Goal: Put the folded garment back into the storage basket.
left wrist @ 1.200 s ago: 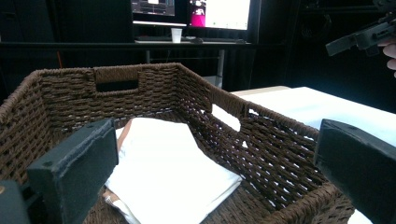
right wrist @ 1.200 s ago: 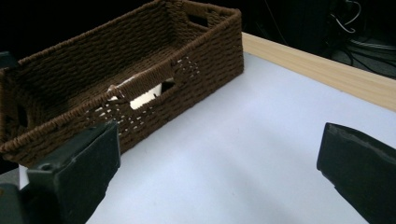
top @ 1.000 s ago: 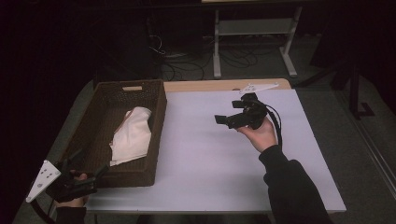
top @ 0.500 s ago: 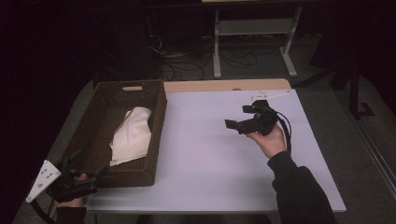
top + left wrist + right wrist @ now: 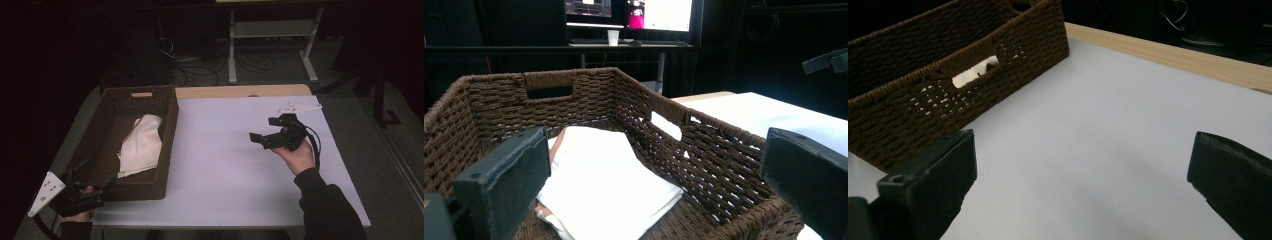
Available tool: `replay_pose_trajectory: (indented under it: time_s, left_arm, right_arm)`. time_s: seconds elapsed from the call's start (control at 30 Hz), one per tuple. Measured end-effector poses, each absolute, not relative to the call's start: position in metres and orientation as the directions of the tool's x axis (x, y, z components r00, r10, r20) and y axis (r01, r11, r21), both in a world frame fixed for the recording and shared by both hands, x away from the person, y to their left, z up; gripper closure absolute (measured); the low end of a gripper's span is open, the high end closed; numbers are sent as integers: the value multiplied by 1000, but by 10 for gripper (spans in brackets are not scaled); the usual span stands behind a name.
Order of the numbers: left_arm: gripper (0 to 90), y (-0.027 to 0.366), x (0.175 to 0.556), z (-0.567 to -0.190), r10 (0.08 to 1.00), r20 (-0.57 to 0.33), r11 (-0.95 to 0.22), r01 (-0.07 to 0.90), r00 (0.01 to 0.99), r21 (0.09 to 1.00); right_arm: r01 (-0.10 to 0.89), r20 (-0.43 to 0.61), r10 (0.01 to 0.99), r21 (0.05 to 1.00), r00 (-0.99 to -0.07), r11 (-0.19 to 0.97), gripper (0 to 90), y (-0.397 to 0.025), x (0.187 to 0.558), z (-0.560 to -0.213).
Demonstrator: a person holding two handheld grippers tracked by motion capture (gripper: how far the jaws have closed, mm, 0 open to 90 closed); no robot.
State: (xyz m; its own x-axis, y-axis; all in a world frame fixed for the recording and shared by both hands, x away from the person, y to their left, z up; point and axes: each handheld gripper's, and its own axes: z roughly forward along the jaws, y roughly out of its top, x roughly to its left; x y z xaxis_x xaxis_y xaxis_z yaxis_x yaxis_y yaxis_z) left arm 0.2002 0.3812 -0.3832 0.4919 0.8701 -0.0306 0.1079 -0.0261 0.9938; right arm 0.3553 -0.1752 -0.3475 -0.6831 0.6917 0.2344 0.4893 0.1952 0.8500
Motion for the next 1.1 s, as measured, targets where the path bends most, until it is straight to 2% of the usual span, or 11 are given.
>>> replay_pose_trajectory:
  time_s: [1.1]
  left_arm:
    - [0,380,201,-383,871,-31,-25,108,491,994]
  right_arm:
    - [490,200,757,853,-622,178,0,-228,309,-394]
